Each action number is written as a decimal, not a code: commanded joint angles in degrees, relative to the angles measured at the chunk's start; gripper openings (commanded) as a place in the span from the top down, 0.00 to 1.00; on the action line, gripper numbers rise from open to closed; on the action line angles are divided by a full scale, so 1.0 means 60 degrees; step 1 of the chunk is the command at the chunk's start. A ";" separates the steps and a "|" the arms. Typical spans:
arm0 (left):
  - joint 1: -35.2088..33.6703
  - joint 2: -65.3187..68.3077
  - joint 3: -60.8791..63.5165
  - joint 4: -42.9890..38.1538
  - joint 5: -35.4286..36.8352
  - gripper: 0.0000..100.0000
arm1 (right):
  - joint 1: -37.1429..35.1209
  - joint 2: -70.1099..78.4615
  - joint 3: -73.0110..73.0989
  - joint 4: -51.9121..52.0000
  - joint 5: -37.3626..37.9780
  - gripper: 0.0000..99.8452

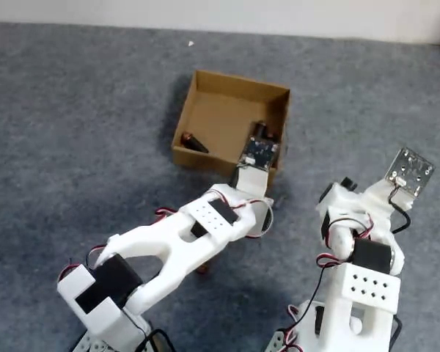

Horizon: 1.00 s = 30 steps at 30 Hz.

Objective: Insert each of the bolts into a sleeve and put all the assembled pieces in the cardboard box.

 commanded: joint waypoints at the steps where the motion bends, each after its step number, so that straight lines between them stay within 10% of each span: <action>1: 0.0095 -0.0110 -0.0212 -0.0088 0.0059 1.00 | 0.0154 -0.0242 -0.0081 -0.0300 0.0000 0.99; 12: 0.0212 -0.0608 -0.0227 0.1846 0.0117 0.77 | 0.0154 -0.0242 -0.0081 -0.0300 0.0000 0.99; 30: 0.0462 -0.1619 -0.0813 0.1788 0.0117 0.82 | 0.0154 -0.0286 -0.0081 -0.0286 0.0000 0.99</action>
